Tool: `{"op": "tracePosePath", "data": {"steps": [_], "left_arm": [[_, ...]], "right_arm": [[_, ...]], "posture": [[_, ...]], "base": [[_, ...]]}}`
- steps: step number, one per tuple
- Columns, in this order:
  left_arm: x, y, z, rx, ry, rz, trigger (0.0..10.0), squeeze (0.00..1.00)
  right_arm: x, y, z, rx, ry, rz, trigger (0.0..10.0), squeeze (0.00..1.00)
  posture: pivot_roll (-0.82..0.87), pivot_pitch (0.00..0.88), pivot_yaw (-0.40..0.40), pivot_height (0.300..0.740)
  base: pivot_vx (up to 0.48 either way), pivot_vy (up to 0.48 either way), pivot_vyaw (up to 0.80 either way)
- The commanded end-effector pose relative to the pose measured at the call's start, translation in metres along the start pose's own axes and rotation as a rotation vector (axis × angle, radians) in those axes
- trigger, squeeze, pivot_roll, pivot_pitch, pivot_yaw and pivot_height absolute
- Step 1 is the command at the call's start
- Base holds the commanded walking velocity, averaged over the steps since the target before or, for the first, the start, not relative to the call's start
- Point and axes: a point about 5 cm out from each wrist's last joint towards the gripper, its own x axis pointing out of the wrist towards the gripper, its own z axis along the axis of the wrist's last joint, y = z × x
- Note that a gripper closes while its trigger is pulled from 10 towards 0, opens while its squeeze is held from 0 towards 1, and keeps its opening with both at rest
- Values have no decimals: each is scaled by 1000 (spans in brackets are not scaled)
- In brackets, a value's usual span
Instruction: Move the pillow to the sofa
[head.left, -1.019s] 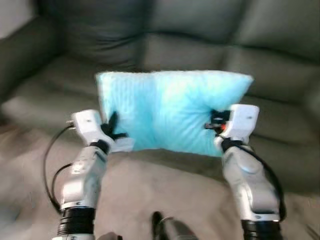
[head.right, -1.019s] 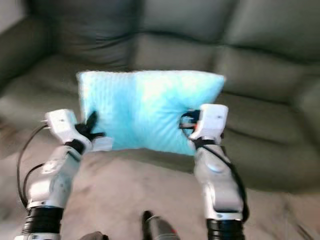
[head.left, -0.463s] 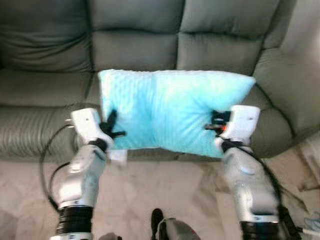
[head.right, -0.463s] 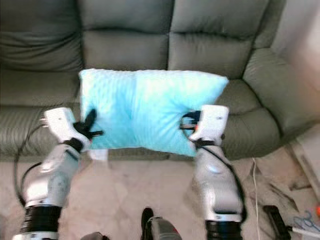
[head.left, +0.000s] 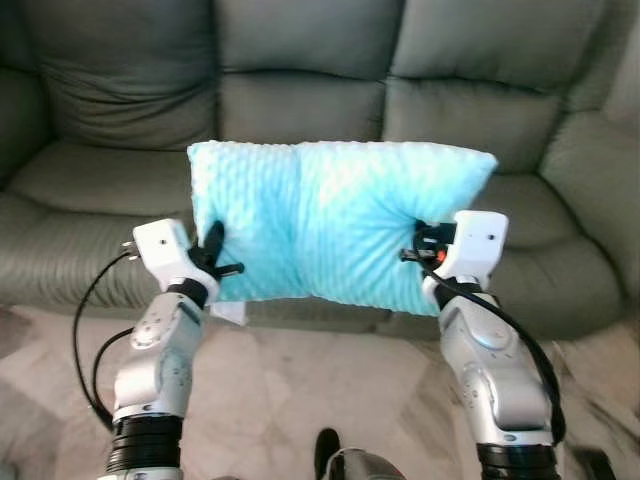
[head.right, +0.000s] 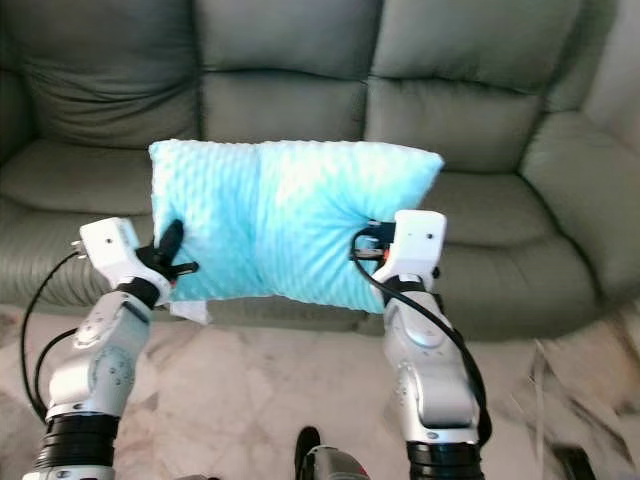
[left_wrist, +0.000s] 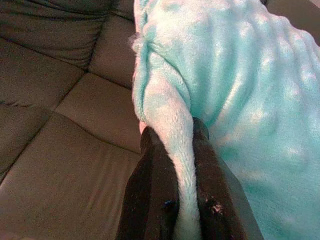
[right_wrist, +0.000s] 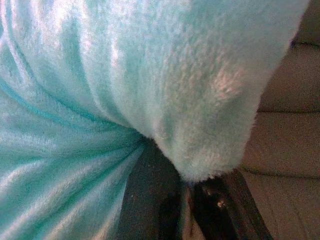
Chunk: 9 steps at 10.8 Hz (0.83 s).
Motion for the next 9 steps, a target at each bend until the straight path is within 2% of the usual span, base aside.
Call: {"op": "tracePosePath", "data": {"steps": [1, 6, 7, 9], "left_arm": [[-1, 2, 1, 8, -6, 7, 10000, 0], [-1, 1, -1, 10, 6, 1, 10000, 0], [0, -2, -3, -5, 16, -16, 10000, 0], [1, -8, -9, 20, 57, -25, 10000, 0]], "right_arm": [[-1, -2, 6, -2, -28, -8, 10000, 0], [-2, -1, 4, -9, -15, -3, 10000, 0], [-2, -1, 3, -9, -13, -3, 10000, 0], [-1, -2, 3, -16, -10, -6, 10000, 0]], "posture": [[-80, 203, -65, 740], [-82, 205, -67, 740], [-81, 205, -65, 740], [-80, 203, -69, 740]], "base": [[394, 274, 0], [385, 288, 0], [0, 0, 0], [0, 0, 0]]}}
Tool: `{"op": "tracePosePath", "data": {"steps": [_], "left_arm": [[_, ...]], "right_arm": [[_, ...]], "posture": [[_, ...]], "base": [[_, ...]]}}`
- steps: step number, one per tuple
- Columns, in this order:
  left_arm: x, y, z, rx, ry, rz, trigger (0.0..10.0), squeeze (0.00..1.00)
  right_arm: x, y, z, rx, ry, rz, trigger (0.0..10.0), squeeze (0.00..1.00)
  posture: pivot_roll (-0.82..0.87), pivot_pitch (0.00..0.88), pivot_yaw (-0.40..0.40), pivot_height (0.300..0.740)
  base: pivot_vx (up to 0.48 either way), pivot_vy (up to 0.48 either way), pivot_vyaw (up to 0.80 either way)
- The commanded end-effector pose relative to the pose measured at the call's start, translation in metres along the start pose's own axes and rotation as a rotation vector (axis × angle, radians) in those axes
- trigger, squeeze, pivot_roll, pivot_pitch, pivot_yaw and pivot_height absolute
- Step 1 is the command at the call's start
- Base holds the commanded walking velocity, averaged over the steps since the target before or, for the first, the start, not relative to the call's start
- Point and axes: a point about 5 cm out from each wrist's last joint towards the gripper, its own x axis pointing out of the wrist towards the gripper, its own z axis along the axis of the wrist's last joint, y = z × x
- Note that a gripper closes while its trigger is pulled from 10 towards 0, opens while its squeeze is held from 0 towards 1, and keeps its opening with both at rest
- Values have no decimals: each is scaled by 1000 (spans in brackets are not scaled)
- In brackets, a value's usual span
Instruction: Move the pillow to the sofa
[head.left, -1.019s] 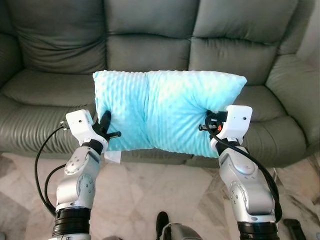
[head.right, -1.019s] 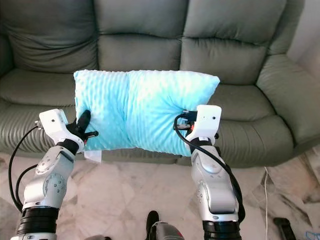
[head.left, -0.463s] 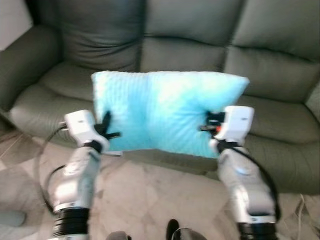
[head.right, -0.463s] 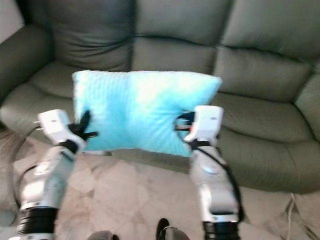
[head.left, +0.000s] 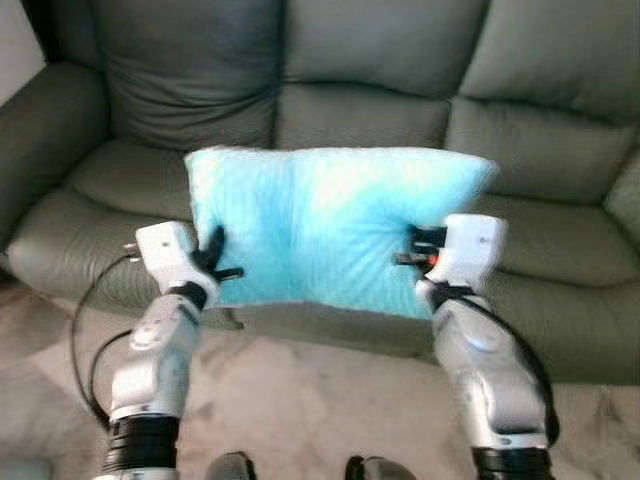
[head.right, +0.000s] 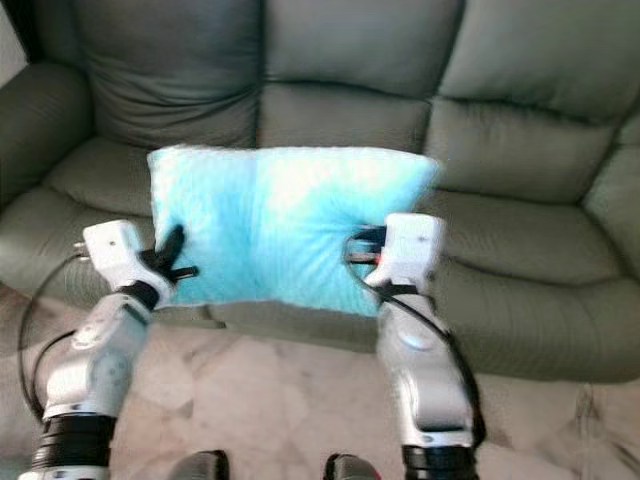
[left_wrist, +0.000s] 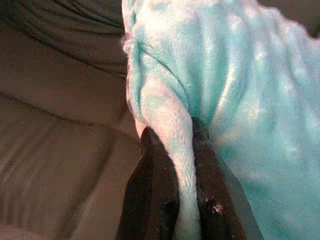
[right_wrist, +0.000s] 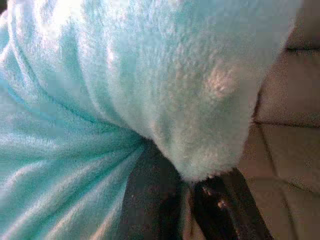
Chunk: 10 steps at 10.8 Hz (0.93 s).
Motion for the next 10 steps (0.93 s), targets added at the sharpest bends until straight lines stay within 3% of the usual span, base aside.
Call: {"op": "tracePosePath", "data": {"steps": [1, 6, 7, 8, 10], "left_arm": [[2, -10, -3, 15, 12, -39, 10000, 0], [3, -5, -1, 164, 24, -42, 10000, 0], [3, -3, -2, 166, 37, -38, 10000, 0], [2, -6, -6, 83, 68, -74, 10000, 0], [1, -5, -7, 89, 75, -44, 10000, 0]], "right_arm": [[0, -9, 4, -11, -15, -31, 10000, 0], [0, -11, 3, -12, -9, -42, 10000, 0], [0, -11, 3, -15, -6, -43, 10000, 0], [1, -11, 2, -15, 3, -45, 10000, 0], [1, -11, 1, -15, 6, -47, 10000, 0]], "posture": [[-79, 202, -69, 740], [-76, 195, -67, 740], [-75, 195, -68, 740], [-73, 196, -69, 740], [-75, 200, -68, 740]], "base": [[0, 0, 0], [0, 0, 0], [0, 0, 0], [0, 0, -775], [0, 0, -781]]}}
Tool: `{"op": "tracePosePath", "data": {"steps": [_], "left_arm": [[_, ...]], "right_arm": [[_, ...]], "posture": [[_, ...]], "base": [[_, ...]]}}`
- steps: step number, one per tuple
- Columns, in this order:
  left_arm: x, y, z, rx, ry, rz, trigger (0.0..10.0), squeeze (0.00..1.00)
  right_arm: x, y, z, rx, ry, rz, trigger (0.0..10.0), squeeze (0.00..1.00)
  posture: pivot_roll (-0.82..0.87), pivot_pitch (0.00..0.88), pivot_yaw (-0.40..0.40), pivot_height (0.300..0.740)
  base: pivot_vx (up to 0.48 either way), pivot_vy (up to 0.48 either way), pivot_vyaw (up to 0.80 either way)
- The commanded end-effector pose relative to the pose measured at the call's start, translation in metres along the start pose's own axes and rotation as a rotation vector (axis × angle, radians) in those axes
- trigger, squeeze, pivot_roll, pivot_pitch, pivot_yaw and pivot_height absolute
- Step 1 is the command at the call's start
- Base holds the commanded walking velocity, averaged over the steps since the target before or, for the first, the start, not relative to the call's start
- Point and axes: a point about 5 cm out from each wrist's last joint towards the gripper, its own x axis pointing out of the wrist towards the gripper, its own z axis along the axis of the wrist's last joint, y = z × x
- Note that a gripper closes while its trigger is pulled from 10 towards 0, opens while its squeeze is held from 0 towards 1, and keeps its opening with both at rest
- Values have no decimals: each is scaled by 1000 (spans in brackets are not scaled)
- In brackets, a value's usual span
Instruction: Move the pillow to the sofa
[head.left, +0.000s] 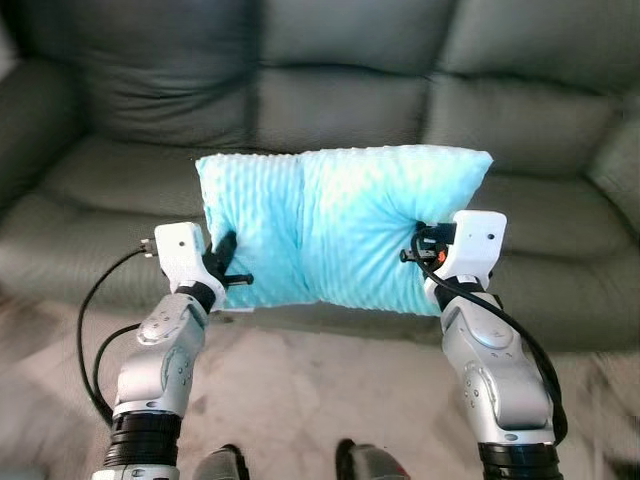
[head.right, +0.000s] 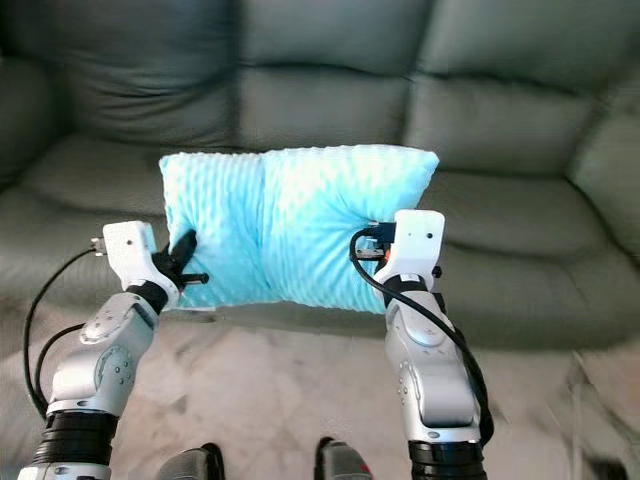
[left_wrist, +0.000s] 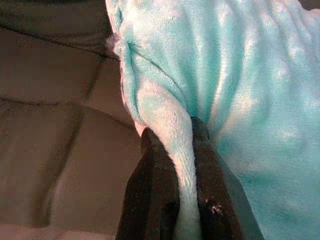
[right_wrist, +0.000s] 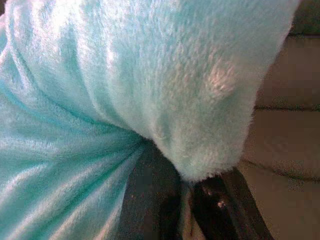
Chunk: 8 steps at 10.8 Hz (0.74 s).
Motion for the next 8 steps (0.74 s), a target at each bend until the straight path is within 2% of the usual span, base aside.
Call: {"op": "tracePosePath", "data": {"steps": [1, 3, 5, 8], "left_arm": [[-2, -2, -1, -2, -10, -8, 10000, 0], [-5, -10, -1, 9, -72, -82, 10000, 0], [-8, -12, -6, -50, -46, -78, 10000, 0], [-11, -17, -6, -82, -72, -132, 10000, 0]], "right_arm": [[-1, -4, -1, 0, 8, -21, 10000, 0], [-1, -4, 0, -3, 4, -20, 10000, 0], [-1, -3, -1, -3, 6, -18, 10000, 0], [-1, -3, -1, -4, 9, -18, 10000, 0]], "posture": [[-78, 200, -68, 740], [-80, 201, -70, 740], [-80, 204, -72, 740], [-80, 206, -71, 740]], "base": [[0, 0, -775], [0, 0, 0], [0, 0, 0], [404, 0, 0]]}}
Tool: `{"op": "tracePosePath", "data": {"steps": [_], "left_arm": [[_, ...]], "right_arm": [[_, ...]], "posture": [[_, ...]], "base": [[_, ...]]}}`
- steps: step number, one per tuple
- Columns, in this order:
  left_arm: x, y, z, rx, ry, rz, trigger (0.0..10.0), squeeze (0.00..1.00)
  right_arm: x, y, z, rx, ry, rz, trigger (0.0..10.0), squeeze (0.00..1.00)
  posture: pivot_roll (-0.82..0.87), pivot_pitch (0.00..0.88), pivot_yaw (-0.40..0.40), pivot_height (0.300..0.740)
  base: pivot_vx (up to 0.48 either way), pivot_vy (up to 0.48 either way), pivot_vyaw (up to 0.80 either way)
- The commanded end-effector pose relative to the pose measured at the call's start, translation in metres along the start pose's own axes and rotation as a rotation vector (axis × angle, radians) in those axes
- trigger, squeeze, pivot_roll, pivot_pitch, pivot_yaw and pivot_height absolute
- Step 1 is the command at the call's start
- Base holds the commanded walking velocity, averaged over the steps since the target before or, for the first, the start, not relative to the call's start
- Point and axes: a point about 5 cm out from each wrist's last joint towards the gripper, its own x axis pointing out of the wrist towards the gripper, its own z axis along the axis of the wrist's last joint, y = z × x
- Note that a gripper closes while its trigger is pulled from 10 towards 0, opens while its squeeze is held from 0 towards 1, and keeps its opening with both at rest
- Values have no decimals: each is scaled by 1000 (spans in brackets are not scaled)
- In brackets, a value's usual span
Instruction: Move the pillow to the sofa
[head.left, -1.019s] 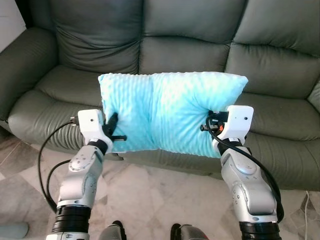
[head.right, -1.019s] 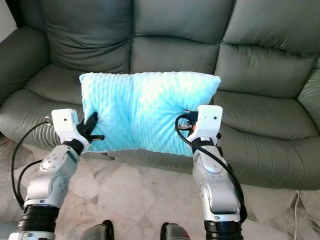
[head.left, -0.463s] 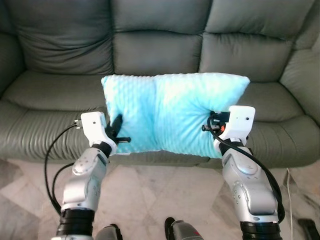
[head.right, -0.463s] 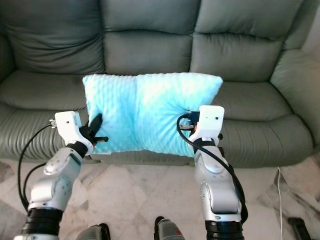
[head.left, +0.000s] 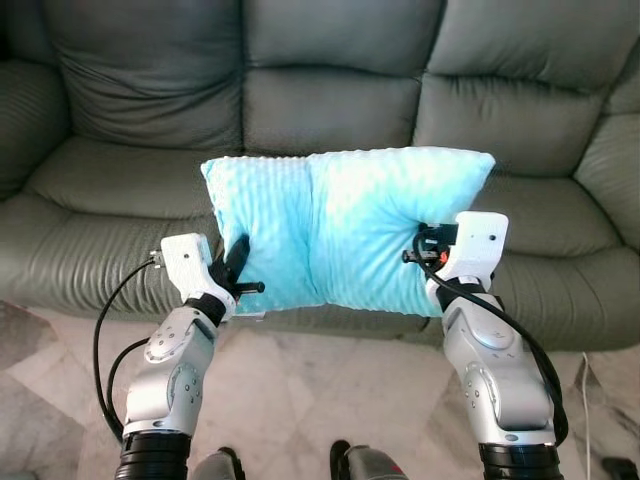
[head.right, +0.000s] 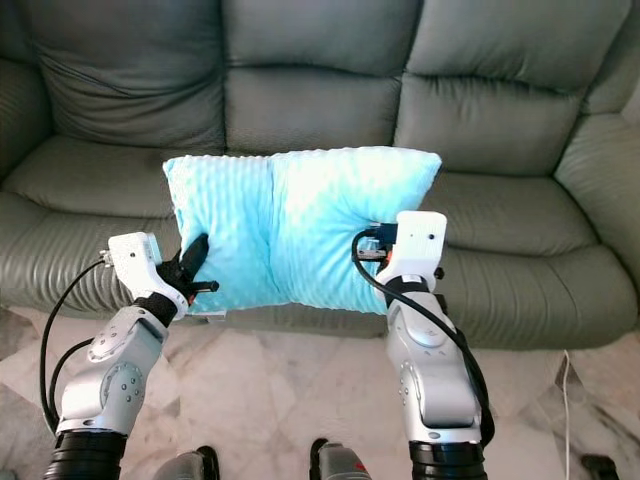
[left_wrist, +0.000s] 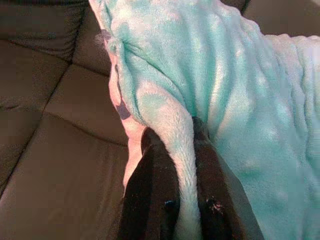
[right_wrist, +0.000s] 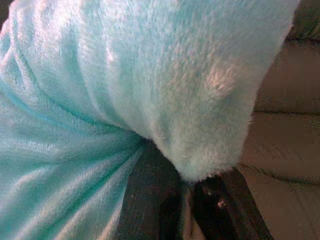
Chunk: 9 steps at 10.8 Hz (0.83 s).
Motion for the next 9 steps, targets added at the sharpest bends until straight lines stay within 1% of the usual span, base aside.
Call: {"op": "tracePosePath", "data": {"steps": [1, 3, 4, 7, 8, 9], "left_arm": [[0, -6, 2, -2, -11, -34, 10000, 0], [-1, -10, 0, -24, 11, -69, 10000, 0], [-1, -13, -2, -24, 15, -80, 10000, 0], [-2, -15, -4, -28, 32, -91, 10000, 0], [-2, -15, -6, -16, 45, -100, 10000, 0], [-3, -17, -8, -52, 44, -101, 10000, 0]], "right_arm": [[-1, -3, 1, -3, 1, -17, 10000, 0], [-1, -3, 1, -2, 1, -20, 10000, 0], [-1, -3, 1, -5, 2, -20, 10000, 0], [-1, -3, 1, -8, 4, -17, 10000, 0], [-1, -3, 0, -8, 5, -18, 10000, 0], [-1, -2, 0, -8, 7, -19, 10000, 0]], "posture": [[-82, 207, -67, 740], [-83, 208, -68, 740], [-83, 208, -70, 740], [-83, 208, -71, 740], [-84, 209, -70, 740], [-85, 209, -71, 740]], "base": [[480, 0, 0], [480, 0, 0], [480, 0, 0], [480, 0, 0], [472, 0, 0], [0, 0, 0]]}}
